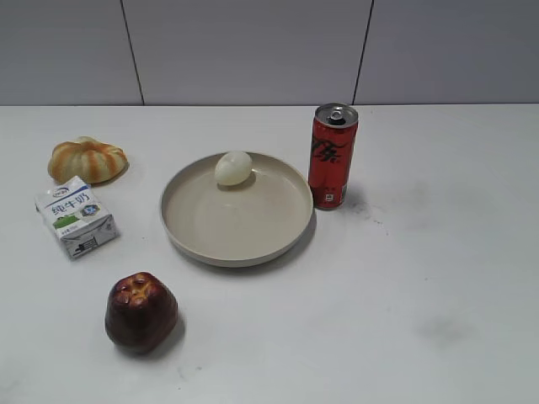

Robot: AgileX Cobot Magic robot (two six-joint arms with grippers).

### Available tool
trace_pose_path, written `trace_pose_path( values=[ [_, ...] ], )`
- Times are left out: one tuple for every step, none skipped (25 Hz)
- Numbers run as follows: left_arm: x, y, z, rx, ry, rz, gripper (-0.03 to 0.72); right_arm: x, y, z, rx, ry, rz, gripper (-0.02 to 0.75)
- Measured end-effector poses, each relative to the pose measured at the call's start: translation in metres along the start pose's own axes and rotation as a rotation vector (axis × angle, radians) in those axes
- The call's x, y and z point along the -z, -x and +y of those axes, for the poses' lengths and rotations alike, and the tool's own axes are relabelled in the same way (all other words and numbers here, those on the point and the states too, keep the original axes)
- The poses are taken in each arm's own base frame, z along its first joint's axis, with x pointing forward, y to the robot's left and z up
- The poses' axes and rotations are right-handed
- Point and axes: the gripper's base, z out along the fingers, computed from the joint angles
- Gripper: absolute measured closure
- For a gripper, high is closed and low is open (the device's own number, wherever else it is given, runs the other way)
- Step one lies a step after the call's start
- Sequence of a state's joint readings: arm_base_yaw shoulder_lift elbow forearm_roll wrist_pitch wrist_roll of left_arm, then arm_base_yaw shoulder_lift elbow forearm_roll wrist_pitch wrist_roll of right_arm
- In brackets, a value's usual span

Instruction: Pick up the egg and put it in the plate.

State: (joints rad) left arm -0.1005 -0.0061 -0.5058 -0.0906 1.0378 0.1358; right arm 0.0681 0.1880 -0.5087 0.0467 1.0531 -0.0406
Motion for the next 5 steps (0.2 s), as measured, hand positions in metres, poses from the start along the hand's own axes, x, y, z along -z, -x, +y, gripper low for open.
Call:
trace_pose_path(
  values=[
    [0.0,0.0,0.0,0.0,0.0,0.0,0.448,0.004,-0.003,0.0,0.001,-0.001,-0.029,0.146],
    [0.0,0.0,0.0,0.0,0.0,0.0,0.448,0.008,-0.006,0.0,0.004,-0.001,-0.062,0.146],
    [0.0,0.0,0.0,0.0,0.0,0.0,0.448,0.012,-0.009,0.001,0.005,-0.002,-0.092,0.146],
    [0.0,0.0,0.0,0.0,0.0,0.0,0.448,0.015,-0.011,0.001,0.006,-0.002,-0.117,0.146],
    [0.0,0.0,0.0,0.0,0.0,0.0,0.448,0.018,-0.013,0.001,0.007,-0.003,-0.145,0.146]
  ],
)
